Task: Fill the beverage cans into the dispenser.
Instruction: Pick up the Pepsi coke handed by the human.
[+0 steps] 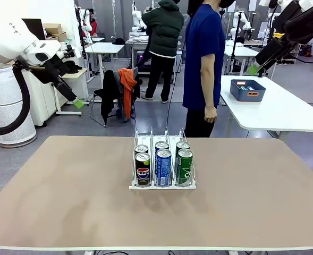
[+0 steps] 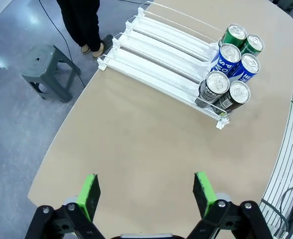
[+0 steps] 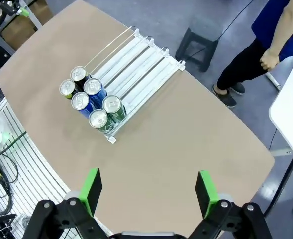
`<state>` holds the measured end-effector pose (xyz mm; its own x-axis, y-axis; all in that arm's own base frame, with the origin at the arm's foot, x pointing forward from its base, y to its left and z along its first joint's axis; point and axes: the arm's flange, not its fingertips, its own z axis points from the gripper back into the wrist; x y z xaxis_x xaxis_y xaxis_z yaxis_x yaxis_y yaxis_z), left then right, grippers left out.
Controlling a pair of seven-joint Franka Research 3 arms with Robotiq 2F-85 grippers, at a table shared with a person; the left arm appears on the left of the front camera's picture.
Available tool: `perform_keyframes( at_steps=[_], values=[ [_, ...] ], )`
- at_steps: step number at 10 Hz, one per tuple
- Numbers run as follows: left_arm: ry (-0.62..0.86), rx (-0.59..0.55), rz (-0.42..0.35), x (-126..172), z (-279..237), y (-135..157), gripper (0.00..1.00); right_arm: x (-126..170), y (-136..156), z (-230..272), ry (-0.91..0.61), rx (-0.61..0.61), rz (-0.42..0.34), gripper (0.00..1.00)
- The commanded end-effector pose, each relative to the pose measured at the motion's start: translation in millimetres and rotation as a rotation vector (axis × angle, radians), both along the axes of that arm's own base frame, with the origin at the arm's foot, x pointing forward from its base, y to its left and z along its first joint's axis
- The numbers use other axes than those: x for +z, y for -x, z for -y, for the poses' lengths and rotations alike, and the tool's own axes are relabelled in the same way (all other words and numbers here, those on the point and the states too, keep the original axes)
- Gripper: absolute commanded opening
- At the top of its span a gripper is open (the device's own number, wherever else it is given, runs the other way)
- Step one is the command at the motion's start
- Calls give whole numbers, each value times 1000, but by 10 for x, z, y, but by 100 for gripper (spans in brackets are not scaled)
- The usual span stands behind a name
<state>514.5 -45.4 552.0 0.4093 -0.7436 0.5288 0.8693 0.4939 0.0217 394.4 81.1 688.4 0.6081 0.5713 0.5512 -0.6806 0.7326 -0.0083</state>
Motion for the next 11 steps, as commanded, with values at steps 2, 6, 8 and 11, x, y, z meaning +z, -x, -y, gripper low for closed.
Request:
perform_keyframes(
  at_steps=[2,6,8,11],
  values=[
    [71,86,-18,373,113,26,100,-43,-203,56,-42,52,64,100],
    [61,141,127,994,154,105,100,240,-682,155,-129,86,210,100],
    [44,155,186,1145,138,150,100,446,-774,207,-100,96,294,100],
    [1,173,196,1117,113,160,100,730,-730,210,-85,18,207,100]
  ],
)
